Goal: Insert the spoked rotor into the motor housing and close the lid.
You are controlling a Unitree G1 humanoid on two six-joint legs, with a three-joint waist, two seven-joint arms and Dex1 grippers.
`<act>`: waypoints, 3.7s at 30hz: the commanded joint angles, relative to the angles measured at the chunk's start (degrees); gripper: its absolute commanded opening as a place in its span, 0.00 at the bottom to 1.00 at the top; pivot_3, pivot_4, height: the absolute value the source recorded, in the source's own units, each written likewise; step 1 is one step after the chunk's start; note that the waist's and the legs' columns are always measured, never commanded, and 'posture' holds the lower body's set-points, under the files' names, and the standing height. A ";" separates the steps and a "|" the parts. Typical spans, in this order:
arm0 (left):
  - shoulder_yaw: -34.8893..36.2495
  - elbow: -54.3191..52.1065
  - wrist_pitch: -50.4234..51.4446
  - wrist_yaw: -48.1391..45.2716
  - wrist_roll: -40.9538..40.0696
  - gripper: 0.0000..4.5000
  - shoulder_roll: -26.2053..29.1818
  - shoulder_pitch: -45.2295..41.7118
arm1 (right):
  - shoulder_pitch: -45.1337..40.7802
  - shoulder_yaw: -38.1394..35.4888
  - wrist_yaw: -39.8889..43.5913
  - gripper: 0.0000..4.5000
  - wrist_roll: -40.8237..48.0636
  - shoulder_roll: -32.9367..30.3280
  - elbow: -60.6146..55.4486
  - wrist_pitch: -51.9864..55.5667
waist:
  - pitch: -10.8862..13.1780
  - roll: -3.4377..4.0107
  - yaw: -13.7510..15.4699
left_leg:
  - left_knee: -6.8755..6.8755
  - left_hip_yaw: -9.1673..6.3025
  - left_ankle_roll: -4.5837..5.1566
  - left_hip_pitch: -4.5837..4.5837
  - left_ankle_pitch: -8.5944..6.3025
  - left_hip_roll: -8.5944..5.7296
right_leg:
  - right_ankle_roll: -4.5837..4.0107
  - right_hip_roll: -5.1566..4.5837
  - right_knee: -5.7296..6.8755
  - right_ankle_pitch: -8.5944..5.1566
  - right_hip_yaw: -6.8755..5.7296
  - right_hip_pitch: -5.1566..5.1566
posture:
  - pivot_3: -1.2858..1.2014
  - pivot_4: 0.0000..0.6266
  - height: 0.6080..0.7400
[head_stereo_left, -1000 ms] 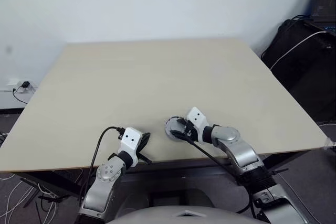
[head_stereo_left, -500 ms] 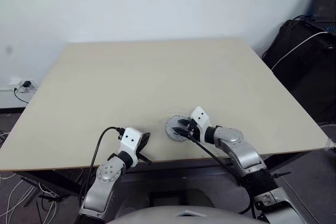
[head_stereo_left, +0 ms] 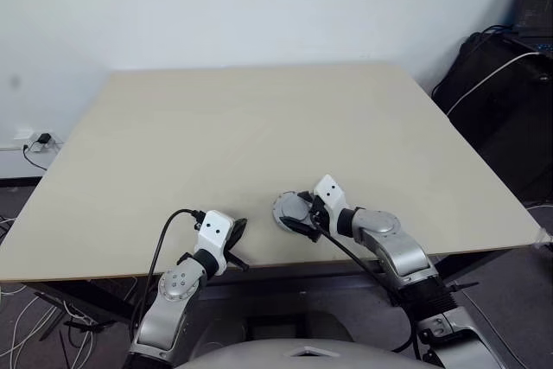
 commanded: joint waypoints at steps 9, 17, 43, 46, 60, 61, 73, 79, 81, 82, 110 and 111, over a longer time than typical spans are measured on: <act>0.61 -0.80 -1.49 0.01 -0.65 0.00 0.21 -0.23 | -2.21 -0.43 -0.71 0.91 -0.93 0.41 1.74 -0.10 | 0.00 0.01 -0.02 | 0.00 0.02 0.00 0.00 0.00 0.00 | 0.00 0.00 0.02 0.00 0.01 0.00 | 0.52 0.00 1.00; 0.56 -0.98 -1.53 0.10 -0.64 0.00 0.21 0.03 | -1.79 -1.59 -1.31 0.72 0.20 0.99 0.68 -0.35 | -0.01 0.02 0.02 | 0.04 0.03 0.00 0.01 0.00 0.00 | 0.00 0.00 0.04 0.01 0.02 0.01 | 0.52 0.00 1.00; 0.17 -1.27 -1.31 0.00 -0.62 0.00 0.04 0.09 | -1.70 2.64 -3.05 0.72 -5.36 -1.43 0.98 2.01 | -0.28 0.12 0.07 | 0.06 0.06 0.02 0.09 0.01 -0.01 | 0.01 0.00 0.06 0.01 0.05 0.04 | 0.52 0.00 1.00; 0.16 -1.49 -1.24 -0.05 -0.67 0.00 0.09 0.29 | -1.57 2.66 -2.88 0.72 -5.56 -1.68 0.84 2.57 | -0.38 0.16 0.10 | 0.06 0.06 0.02 0.09 0.00 -0.01 | 0.01 0.00 0.06 0.01 0.04 0.05 | 0.52 0.00 1.00; -1.70 4.79 0.40 -0.72 1.44 0.00 -0.83 -8.32 | -1.30 4.34 -6.87 0.72 -7.25 -0.67 -0.04 8.48 | -0.60 0.24 0.36 | 0.11 0.05 0.08 0.52 0.02 -0.02 | 0.01 -0.01 0.03 0.00 -0.02 0.56 | 0.52 0.00 1.00; -1.60 5.78 0.14 -1.20 1.02 0.00 -1.03 -9.47 | -1.38 4.44 -7.02 0.72 -7.18 -0.62 -0.10 8.66 | -0.62 0.24 0.28 | 0.10 0.05 0.08 0.63 0.02 -0.02 | -0.04 -0.01 0.00 -0.04 -0.02 0.66 | 0.52 0.00 1.00; 0.85 19.48 13.03 -8.89 -7.89 0.00 -6.61 -27.08 | -1.50 4.82 -8.13 0.72 -7.11 -0.37 -1.62 9.57 | -0.67 0.07 -0.05 | 0.06 0.03 0.16 0.73 -0.01 -0.02 | 0.17 0.08 -0.21 0.07 -0.02 0.81 | 0.52 0.00 1.00; 0.01 22.35 20.80 -10.05 -8.62 0.00 -6.87 -31.71 | -1.06 4.69 -8.81 0.72 -7.00 -0.49 -2.23 9.72 | -0.66 0.05 -0.31 | 0.05 0.03 0.17 0.66 -0.01 -0.03 | 0.17 0.23 -0.22 0.07 0.00 0.83 | 0.52 0.00 1.00; -0.30 23.02 22.35 -9.81 -8.31 0.00 -6.96 -32.47 | -0.95 4.59 -8.96 0.72 -6.98 -0.55 -2.26 9.70 | -0.66 0.05 -0.31 | 0.05 0.02 0.17 0.67 -0.01 -0.03 | 0.18 0.22 -0.24 0.08 0.01 0.81 | 0.52 0.00 1.00; -0.74 23.41 23.21 -9.35 -7.69 0.00 -6.90 -32.80 | -0.92 4.51 -9.06 0.72 -6.96 -0.55 -2.28 9.74 | -0.66 0.05 -0.30 | 0.05 0.02 0.17 0.66 -0.01 -0.03 | 0.18 0.21 -0.24 0.08 0.01 0.81 | 0.52 0.00 1.00; -3.95 20.01 30.12 -12.36 -7.42 0.00 -6.34 -29.99 | 8.05 -0.32 -5.07 1.00 -1.23 -8.09 -20.18 17.15 | -0.71 -0.01 0.67 | 0.02 -0.15 0.35 0.53 -0.22 -0.15 | 0.47 -0.11 -0.46 -0.10 0.03 0.79 | 0.52 0.00 1.00; -4.03 20.00 30.12 -12.43 -7.37 0.00 -6.36 -29.89 | 9.40 -1.41 -4.18 1.00 0.37 -8.76 -22.59 17.57 | -0.71 -0.01 0.67 | 0.02 -0.16 0.36 0.51 -0.24 -0.15 | 0.48 -0.12 -0.46 -0.13 0.03 0.78 | 0.52 0.00 1.00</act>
